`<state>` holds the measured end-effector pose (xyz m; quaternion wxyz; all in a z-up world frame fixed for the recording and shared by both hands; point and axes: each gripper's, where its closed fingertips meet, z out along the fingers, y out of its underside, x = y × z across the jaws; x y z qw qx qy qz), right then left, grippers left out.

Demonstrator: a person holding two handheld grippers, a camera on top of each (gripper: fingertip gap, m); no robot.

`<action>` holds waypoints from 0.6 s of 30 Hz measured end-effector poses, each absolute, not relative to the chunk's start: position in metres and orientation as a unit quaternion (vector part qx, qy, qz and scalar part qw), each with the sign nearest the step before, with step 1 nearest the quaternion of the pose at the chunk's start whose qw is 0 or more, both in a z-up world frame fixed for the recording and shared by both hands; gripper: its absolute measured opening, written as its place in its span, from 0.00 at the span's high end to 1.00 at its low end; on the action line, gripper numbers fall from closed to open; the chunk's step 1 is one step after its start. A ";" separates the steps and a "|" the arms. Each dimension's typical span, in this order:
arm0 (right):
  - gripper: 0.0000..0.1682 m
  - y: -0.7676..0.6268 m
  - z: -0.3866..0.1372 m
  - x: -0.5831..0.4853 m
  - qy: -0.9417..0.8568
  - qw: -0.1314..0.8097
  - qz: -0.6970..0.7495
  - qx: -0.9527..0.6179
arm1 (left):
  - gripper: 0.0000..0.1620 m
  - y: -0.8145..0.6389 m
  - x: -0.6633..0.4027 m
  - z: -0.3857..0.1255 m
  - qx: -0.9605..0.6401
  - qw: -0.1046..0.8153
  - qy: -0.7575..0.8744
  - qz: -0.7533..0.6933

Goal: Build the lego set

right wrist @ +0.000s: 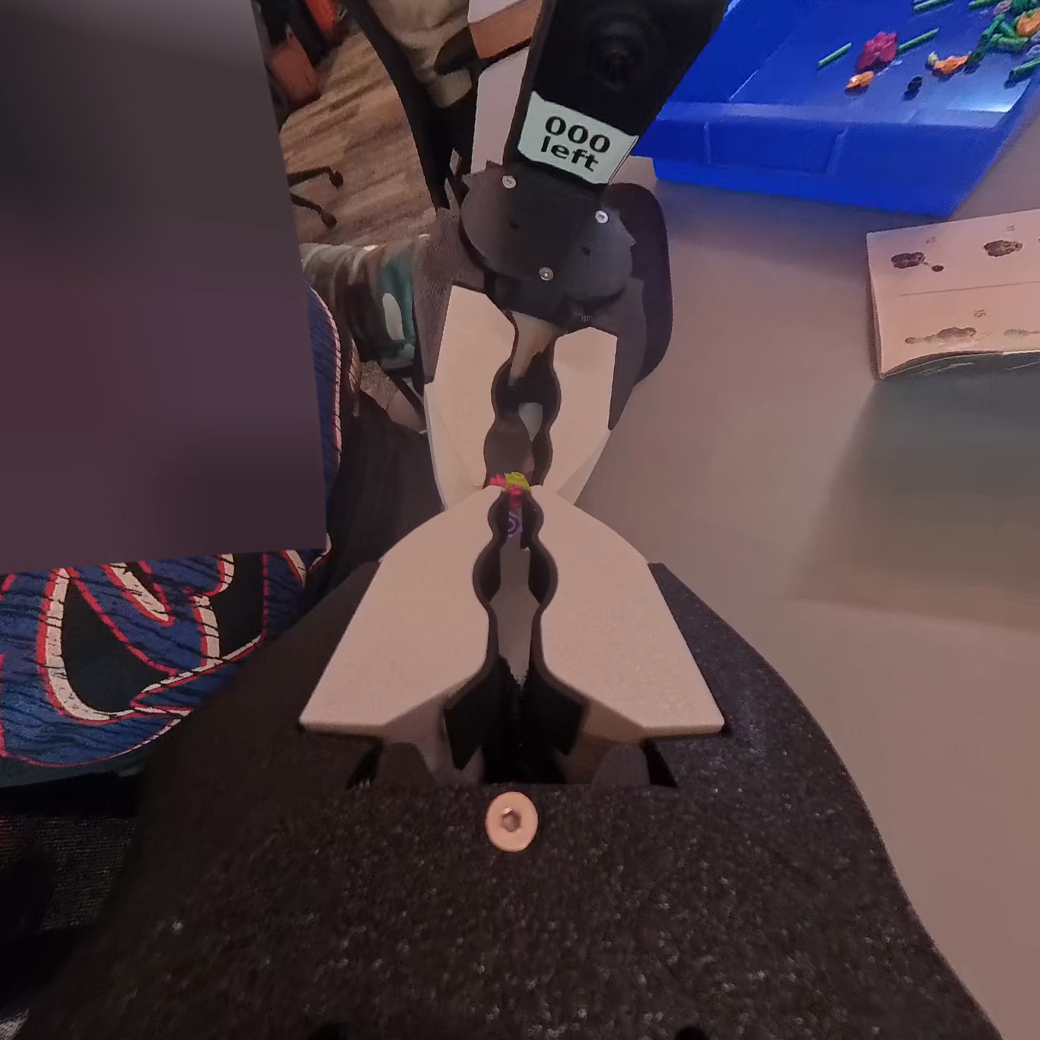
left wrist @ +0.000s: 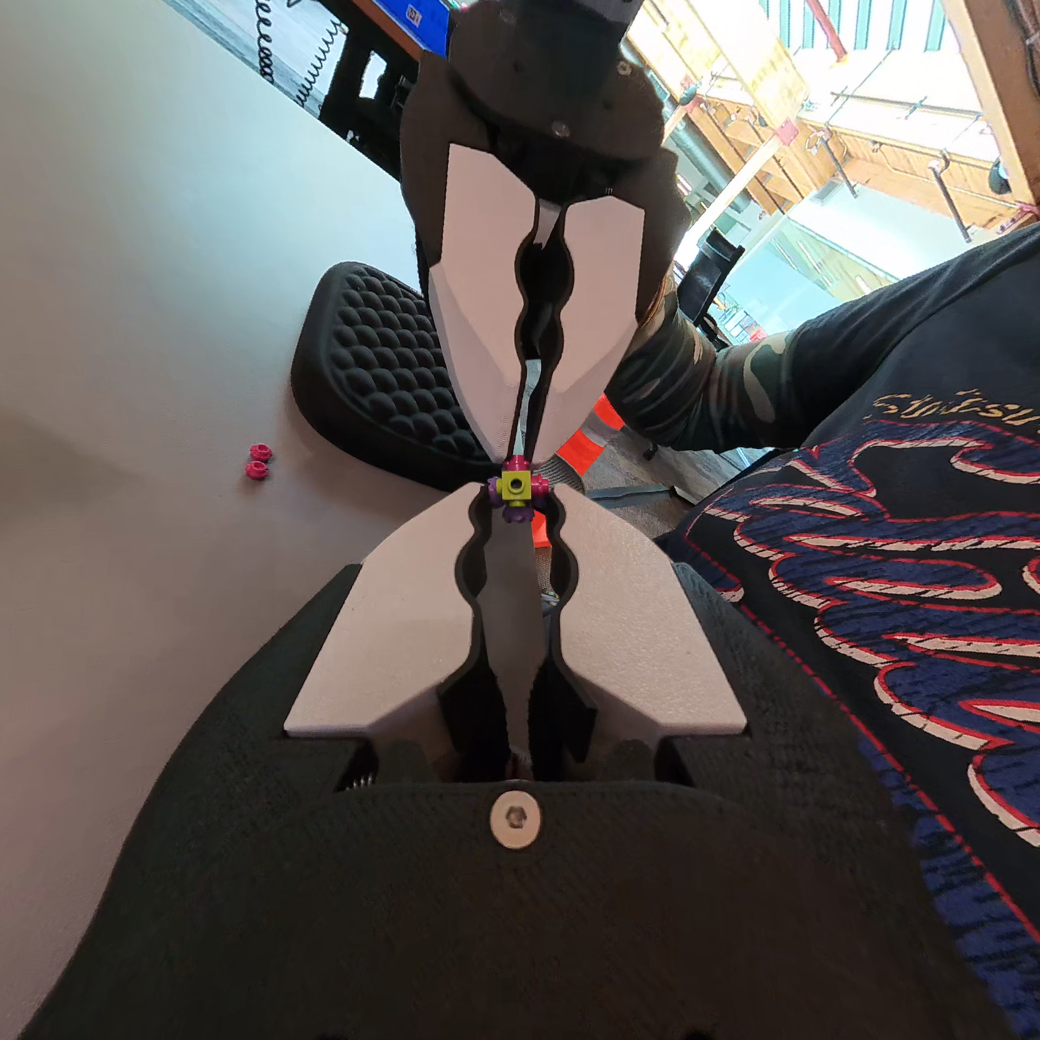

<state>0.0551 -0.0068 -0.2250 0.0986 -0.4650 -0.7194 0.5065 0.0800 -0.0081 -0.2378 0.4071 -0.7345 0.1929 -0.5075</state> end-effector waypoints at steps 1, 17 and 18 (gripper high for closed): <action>0.97 -0.007 -0.225 0.055 -0.721 0.098 0.504 -0.466 | 0.89 -0.008 0.080 -0.238 -0.736 0.406 0.194 -0.507; 0.84 -0.005 -0.203 0.032 -0.659 0.214 0.542 -0.475 | 0.88 0.004 0.045 -0.228 -0.780 0.500 0.296 -0.232; 0.84 0.004 -0.203 0.025 -0.643 0.248 0.527 -0.498 | 0.88 0.011 0.036 -0.225 -0.785 0.517 0.285 -0.189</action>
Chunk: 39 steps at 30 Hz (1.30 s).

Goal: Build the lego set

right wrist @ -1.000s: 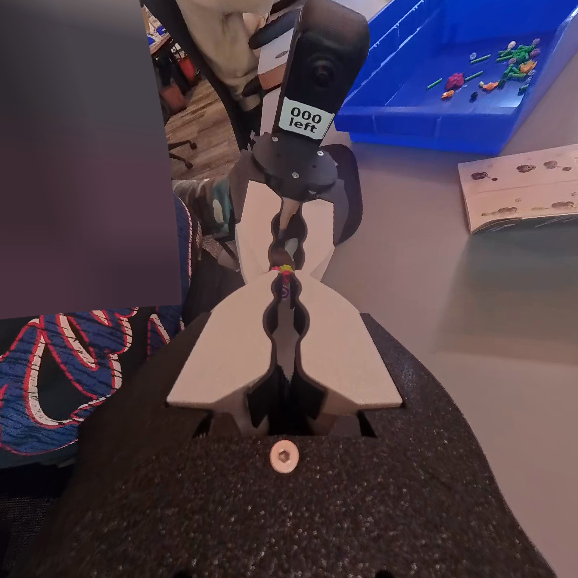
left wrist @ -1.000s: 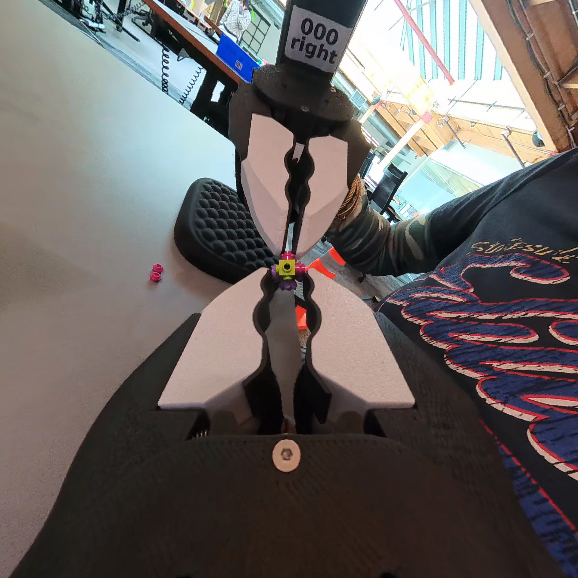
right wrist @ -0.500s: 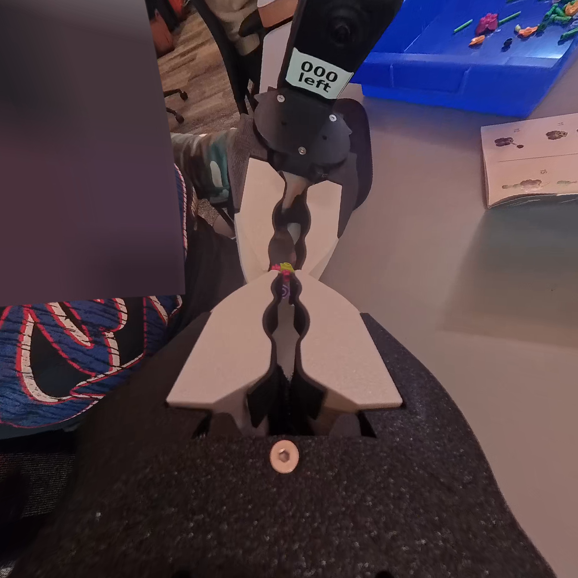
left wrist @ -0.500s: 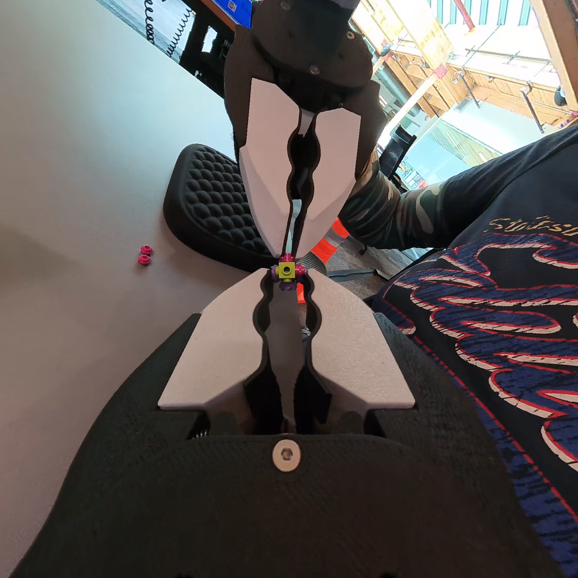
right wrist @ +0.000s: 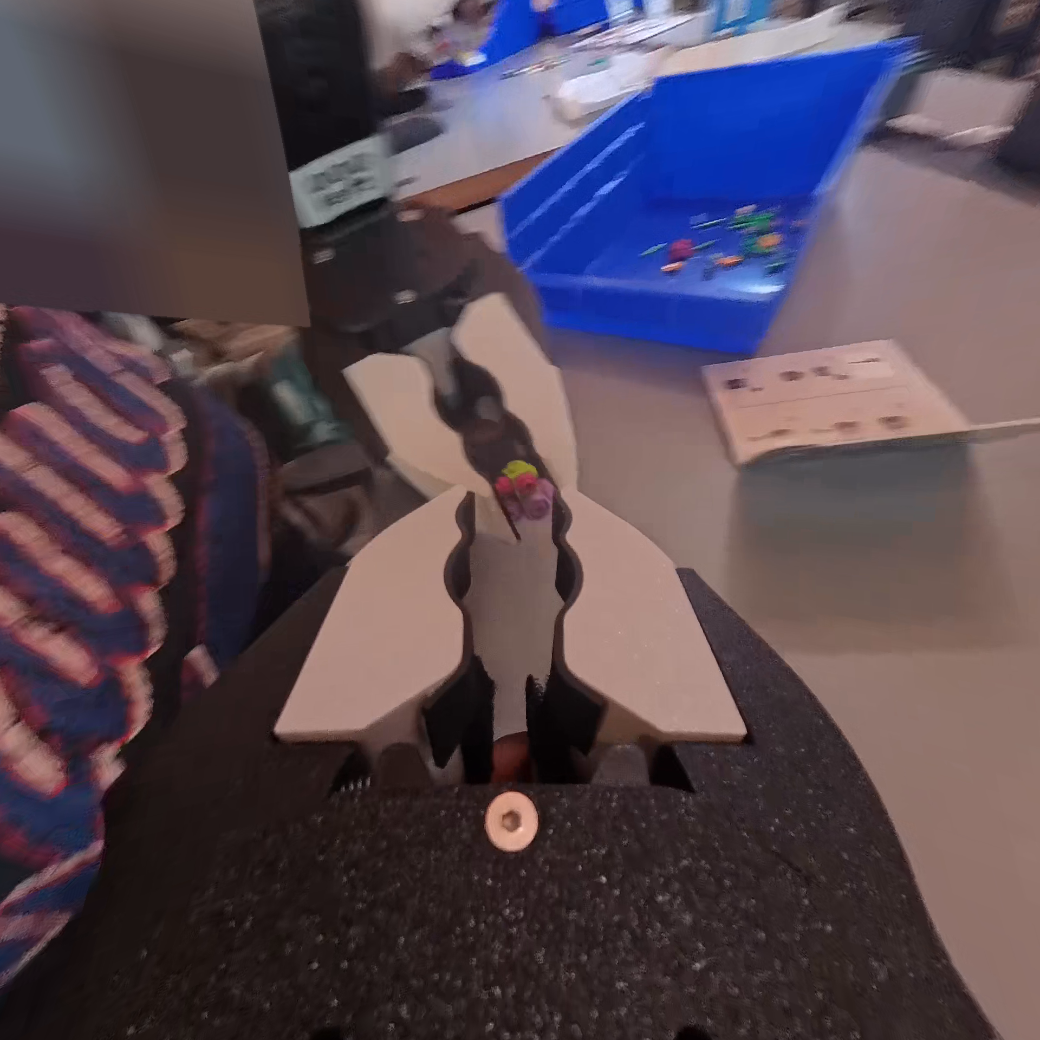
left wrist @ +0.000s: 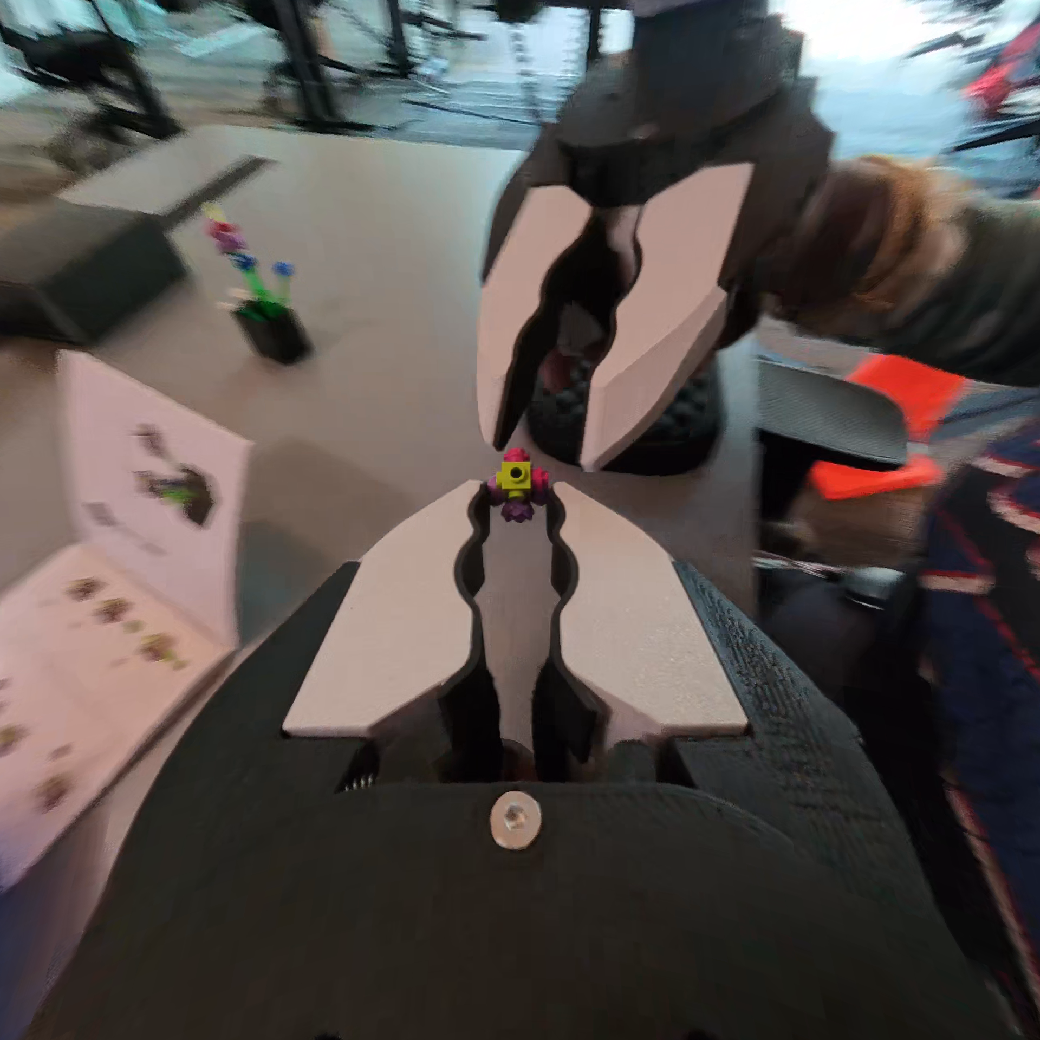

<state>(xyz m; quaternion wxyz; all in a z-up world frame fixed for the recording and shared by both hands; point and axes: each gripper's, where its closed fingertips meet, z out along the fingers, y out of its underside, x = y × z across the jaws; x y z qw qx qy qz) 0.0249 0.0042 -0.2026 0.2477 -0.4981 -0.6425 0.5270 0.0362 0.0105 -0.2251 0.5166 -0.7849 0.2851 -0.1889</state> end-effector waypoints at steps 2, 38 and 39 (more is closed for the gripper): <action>0.84 0.020 -0.196 0.013 -0.597 0.325 0.506 -0.531 | 0.88 0.022 0.016 -0.218 -0.788 0.554 0.253 -0.088; 0.91 0.010 -0.178 -0.009 -0.234 -0.097 0.828 -0.500 | 0.77 0.014 0.006 -0.181 -0.617 0.718 0.321 0.027; 0.91 0.009 -0.179 -0.009 -0.234 -0.101 0.828 -0.500 | 0.79 0.015 0.006 -0.183 -0.619 0.714 0.324 0.029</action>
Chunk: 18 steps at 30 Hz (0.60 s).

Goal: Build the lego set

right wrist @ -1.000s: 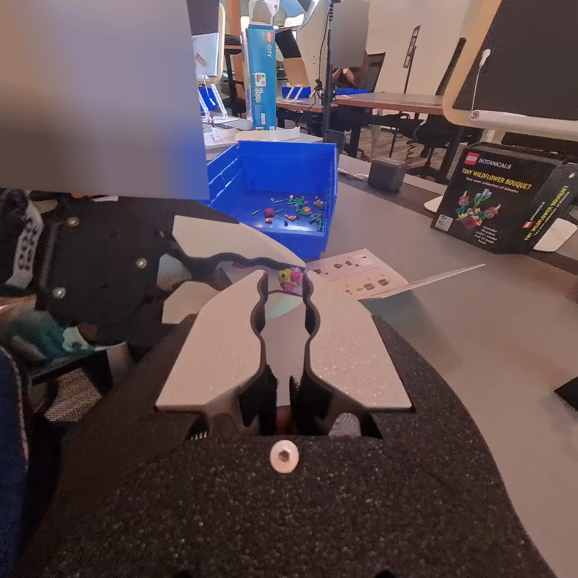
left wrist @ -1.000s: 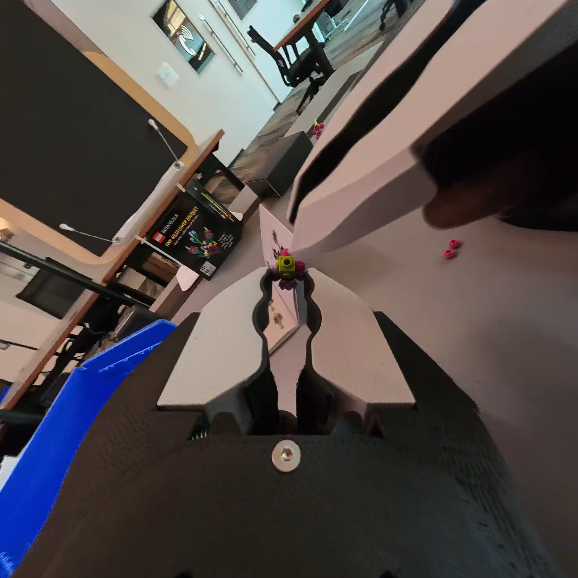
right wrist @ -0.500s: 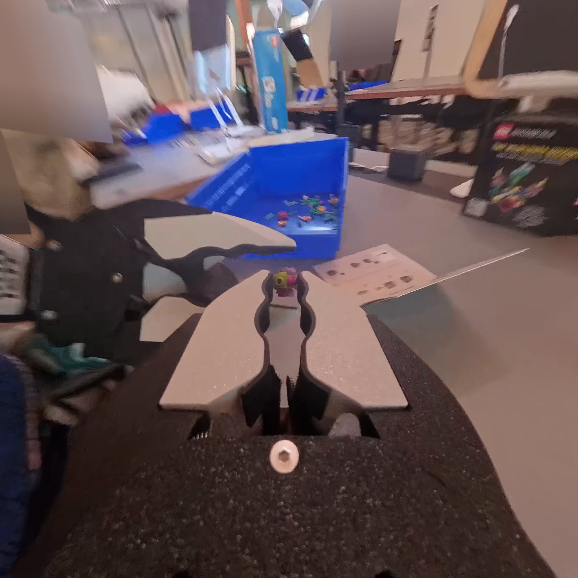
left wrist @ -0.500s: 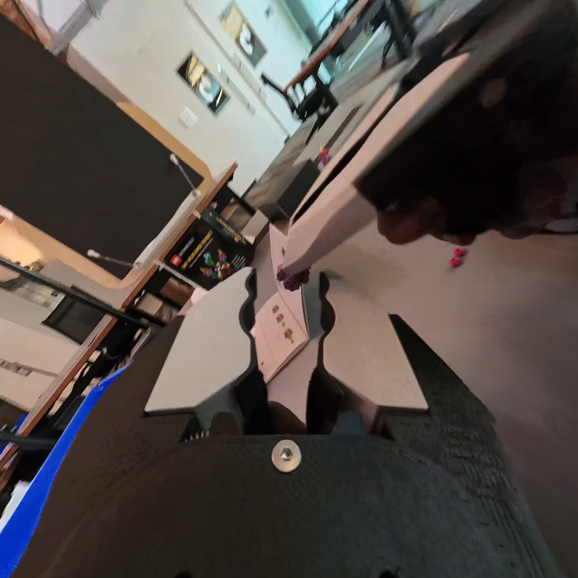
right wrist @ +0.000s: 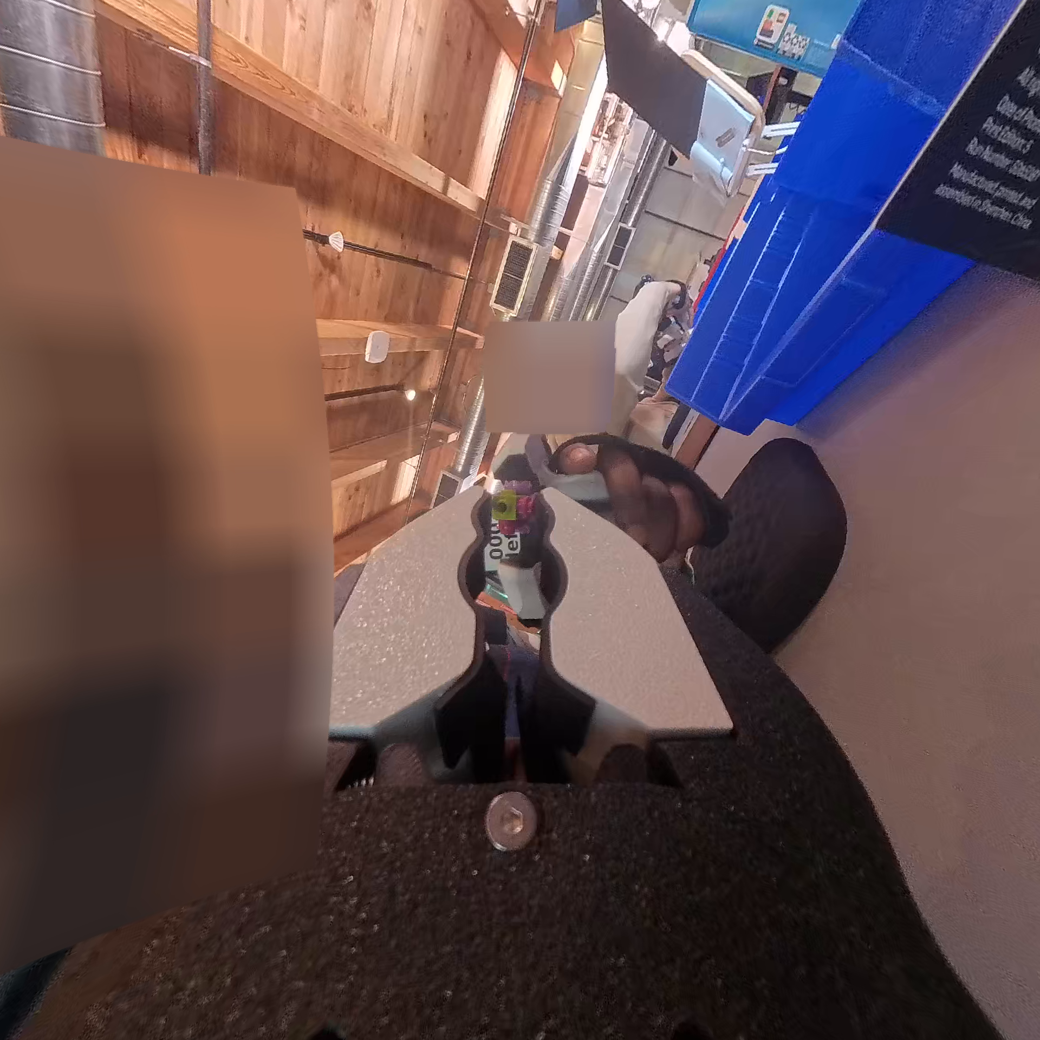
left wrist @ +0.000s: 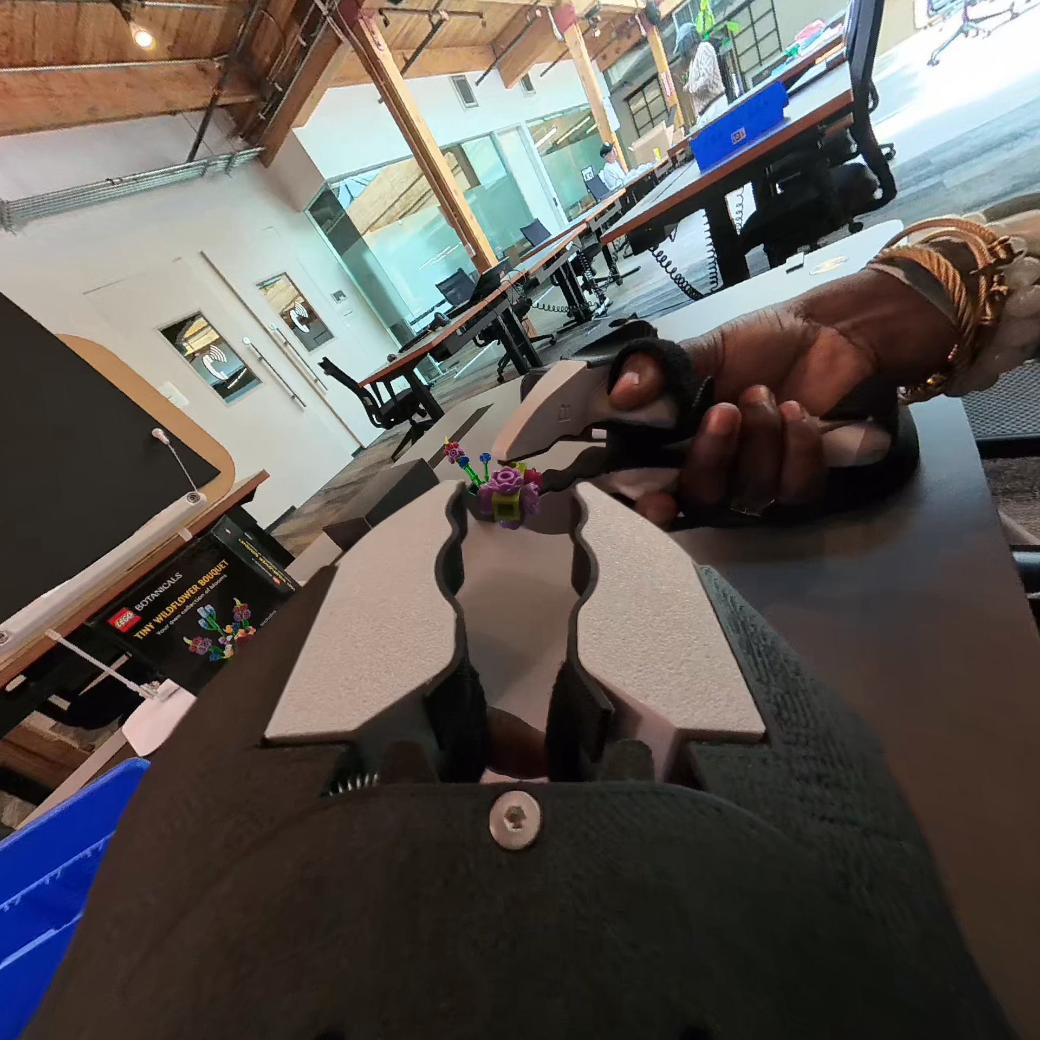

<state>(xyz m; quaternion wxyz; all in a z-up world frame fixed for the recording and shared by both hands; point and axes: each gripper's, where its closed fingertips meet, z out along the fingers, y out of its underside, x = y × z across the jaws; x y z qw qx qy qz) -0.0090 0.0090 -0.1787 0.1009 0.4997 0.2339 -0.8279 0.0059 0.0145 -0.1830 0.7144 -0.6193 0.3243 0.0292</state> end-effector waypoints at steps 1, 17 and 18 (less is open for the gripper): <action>0.91 0.008 -0.179 -0.009 0.235 0.104 -0.827 0.500 | 0.82 0.015 0.006 -0.184 -0.621 0.712 0.326 0.031; 0.79 0.048 -0.193 0.013 0.485 -0.176 -0.654 0.553 | 0.88 0.018 -0.010 -0.207 -0.686 0.674 0.271 -0.049; 0.83 0.058 -0.203 0.022 0.544 -0.215 -0.584 0.563 | 0.88 0.018 -0.009 -0.210 -0.690 0.668 0.275 -0.053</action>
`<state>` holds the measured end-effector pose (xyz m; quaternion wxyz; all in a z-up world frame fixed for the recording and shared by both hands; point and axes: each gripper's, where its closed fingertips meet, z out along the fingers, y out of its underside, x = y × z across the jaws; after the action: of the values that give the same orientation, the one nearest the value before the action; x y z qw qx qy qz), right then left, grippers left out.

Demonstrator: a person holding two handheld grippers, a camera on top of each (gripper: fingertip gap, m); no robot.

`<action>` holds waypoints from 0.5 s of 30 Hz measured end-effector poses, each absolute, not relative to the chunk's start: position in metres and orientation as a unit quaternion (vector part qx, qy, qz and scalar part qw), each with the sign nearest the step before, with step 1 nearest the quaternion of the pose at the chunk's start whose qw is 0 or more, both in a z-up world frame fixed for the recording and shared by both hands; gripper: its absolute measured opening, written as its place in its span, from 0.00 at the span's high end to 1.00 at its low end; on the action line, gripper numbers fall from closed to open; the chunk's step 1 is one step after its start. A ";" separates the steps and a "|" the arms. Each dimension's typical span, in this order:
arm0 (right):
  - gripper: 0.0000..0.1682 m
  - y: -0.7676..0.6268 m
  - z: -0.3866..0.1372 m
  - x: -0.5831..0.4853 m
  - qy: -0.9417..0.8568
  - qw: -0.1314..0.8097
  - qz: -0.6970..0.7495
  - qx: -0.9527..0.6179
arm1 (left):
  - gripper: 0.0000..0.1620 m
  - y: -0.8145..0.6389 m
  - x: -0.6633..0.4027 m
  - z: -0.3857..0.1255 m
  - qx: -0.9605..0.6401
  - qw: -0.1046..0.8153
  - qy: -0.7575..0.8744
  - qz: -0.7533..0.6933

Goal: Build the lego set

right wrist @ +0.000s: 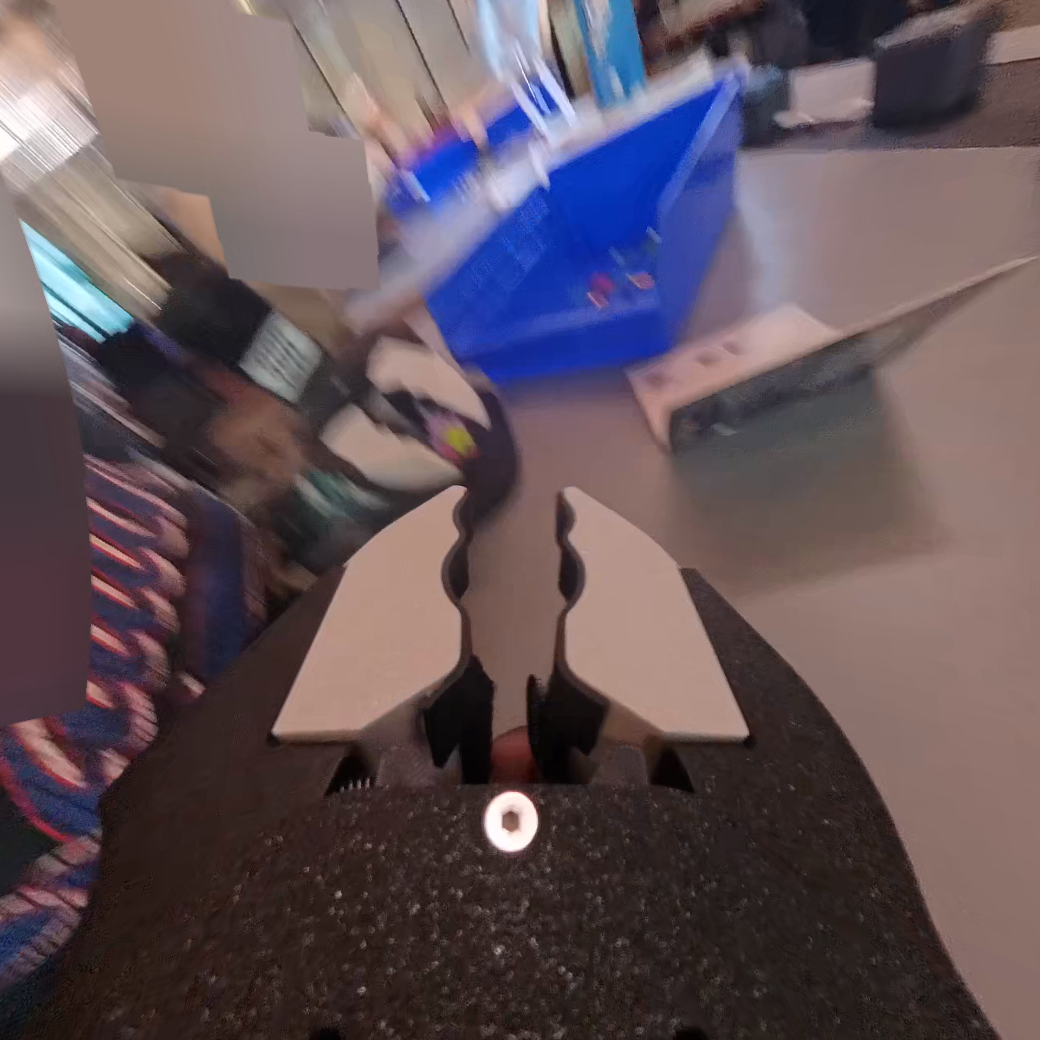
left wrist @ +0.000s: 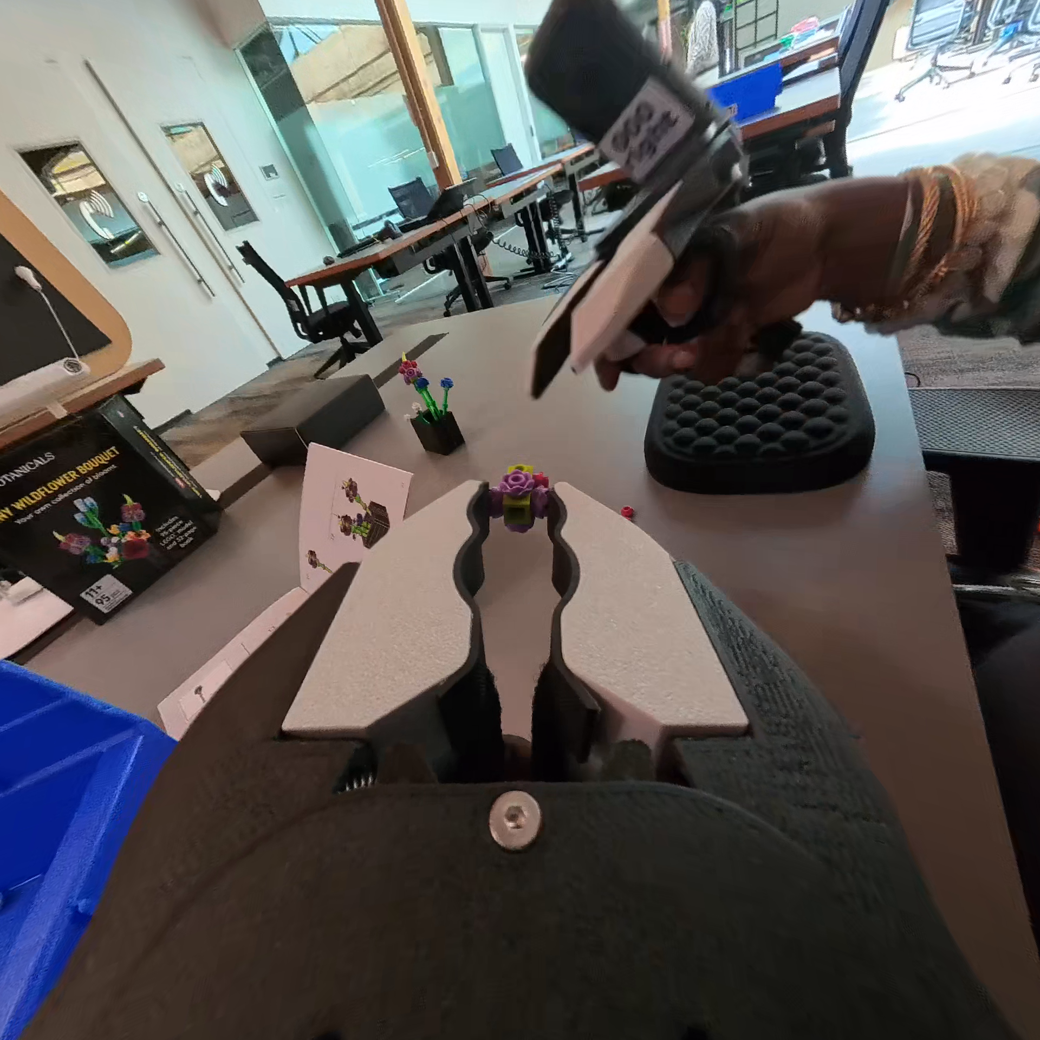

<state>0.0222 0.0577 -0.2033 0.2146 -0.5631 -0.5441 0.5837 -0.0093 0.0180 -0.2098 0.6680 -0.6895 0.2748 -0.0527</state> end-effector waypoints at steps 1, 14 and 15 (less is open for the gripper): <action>0.88 0.066 -0.218 0.033 -0.605 0.231 0.505 -0.570 | 0.88 0.018 -0.009 -0.210 -0.691 0.667 0.275 -0.053; 0.94 0.074 -0.302 0.058 -0.800 0.155 0.270 -0.513 | 0.88 0.022 0.007 -0.247 -0.760 0.546 0.323 -0.145; 0.94 0.074 -0.302 0.059 -0.804 0.152 0.266 -0.510 | 0.88 0.022 0.007 -0.247 -0.759 0.546 0.322 -0.146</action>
<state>0.0587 0.0740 -0.3021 0.1524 -0.5097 -0.8039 0.2658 0.0068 0.0222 -0.2471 0.5460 -0.7594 0.3222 -0.1462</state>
